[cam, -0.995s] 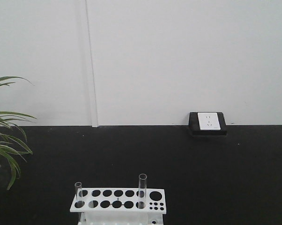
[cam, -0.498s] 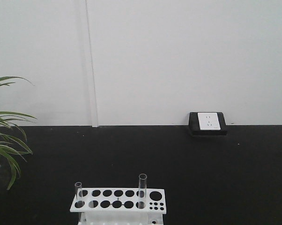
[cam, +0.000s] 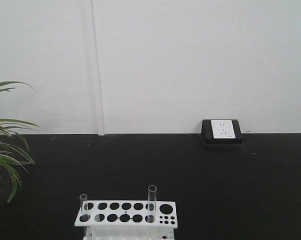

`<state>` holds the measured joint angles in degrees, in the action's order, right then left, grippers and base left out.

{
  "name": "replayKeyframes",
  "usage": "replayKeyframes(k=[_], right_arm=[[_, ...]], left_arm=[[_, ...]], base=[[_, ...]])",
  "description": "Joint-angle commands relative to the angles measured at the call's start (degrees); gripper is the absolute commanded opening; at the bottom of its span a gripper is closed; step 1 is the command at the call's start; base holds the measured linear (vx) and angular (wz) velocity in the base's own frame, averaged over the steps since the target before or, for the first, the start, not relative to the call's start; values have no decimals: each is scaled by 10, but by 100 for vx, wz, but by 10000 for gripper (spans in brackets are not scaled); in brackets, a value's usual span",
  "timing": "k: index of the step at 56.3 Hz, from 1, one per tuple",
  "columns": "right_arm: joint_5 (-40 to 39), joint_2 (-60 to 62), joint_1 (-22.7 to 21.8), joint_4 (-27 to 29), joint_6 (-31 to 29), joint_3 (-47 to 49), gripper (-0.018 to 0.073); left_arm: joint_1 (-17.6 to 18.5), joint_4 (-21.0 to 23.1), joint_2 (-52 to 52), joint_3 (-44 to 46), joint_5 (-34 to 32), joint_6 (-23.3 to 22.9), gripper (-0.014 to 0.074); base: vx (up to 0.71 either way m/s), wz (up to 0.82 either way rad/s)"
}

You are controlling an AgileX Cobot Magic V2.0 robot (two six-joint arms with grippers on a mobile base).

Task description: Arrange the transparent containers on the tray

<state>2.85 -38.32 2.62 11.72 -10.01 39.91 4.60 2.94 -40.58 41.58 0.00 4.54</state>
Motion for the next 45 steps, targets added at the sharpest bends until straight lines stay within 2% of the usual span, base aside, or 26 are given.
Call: replayKeyframes(k=[1, 11, 18, 27, 34, 40, 45], right_arm=[[-43, -2, -2, 2, -3, 18, 63], [-42, -2, -2, 2, -3, 18, 242], [-43, -2, -2, 2, -3, 18, 428], [-48, -2, -2, 1, -3, 18, 629], [-57, -2, -2, 4, -2, 18, 680], [-66, -2, -2, 22, 5, 18, 673], [-66, -2, -2, 13, 1, 18, 655]], left_arm=[[-1, 1, -2, 21, -42, -2, 81], [-1, 1, -2, 21, -37, -2, 242], [-1, 1, -2, 21, -34, -2, 403], [-1, 1, -2, 21, -37, -2, 542], [-1, 2, -2, 21, -51, -4, 568], [-1, 22, -2, 21, -53, -20, 564], [-1, 20, -2, 19, -51, -22, 559]], base=[[0, 0], [0, 0], [0, 0], [0, 0], [0, 0], [0, 0], [0, 0]])
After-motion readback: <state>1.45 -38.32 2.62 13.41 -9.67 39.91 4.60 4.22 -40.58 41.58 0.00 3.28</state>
